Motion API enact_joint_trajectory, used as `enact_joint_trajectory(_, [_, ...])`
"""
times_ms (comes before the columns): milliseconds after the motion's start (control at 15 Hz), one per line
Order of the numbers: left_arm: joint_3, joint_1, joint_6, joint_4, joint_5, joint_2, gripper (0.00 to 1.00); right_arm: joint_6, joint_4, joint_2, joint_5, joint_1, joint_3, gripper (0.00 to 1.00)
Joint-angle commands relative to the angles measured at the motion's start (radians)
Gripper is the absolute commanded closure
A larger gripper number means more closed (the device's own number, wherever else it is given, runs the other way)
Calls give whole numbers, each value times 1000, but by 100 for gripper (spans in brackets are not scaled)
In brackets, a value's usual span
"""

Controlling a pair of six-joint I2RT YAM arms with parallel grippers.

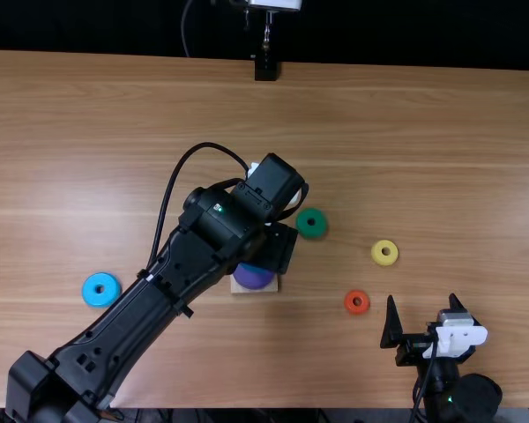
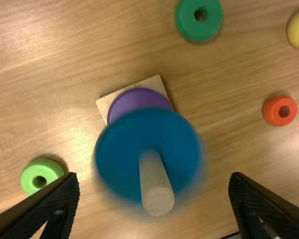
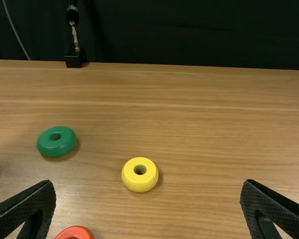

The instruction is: Build the Hanoi tower: stack the rings onto the peg from bottom to top in this color order: purple, dark blue, light blue, dark green, light green, yellow, orange.

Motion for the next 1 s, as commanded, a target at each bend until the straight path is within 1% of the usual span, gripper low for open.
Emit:
enact_joint_trajectory(0, [-24, -4, -6, 0, 6, 12, 0, 6, -76, -2, -13, -15, -71, 0])
enact_joint_trajectory(67, [-23, -4, -2, -2, 3, 11, 0, 6, -76, -2, -13, -15, -71, 0])
enact_joint_trajectory(133, [-18, -3, 0, 0, -8, 9, 0, 6, -76, -2, -13, -15, -71, 0])
enact_joint_trajectory(333, [39, 22, 9, 15, -8, -3, 0, 7, -76, -2, -13, -15, -71, 0])
enact_joint_trajectory(533, [91, 91, 9, 19, -8, -27, 0, 7, -76, -2, -13, -15, -71, 0])
enact_joint_trajectory(667, [85, 134, 11, 89, -7, -90, 0, 7, -76, -2, -13, -15, -71, 0])
enact_joint_trajectory(733, [69, 169, 14, 135, -8, -106, 0, 6, -76, -2, -13, -15, -71, 0])
enact_joint_trajectory(800, [23, 209, 35, 157, -8, -141, 0, 6, -76, -2, -13, -15, -71, 0])
enact_joint_trajectory(867, [-29, 241, 75, 175, -18, -187, 0, 6, -76, -2, -13, -15, -71, 0])
enact_joint_trajectory(933, [-89, 277, 118, 190, -34, -232, 0, 7, -76, -2, -13, -15, -71, 0])
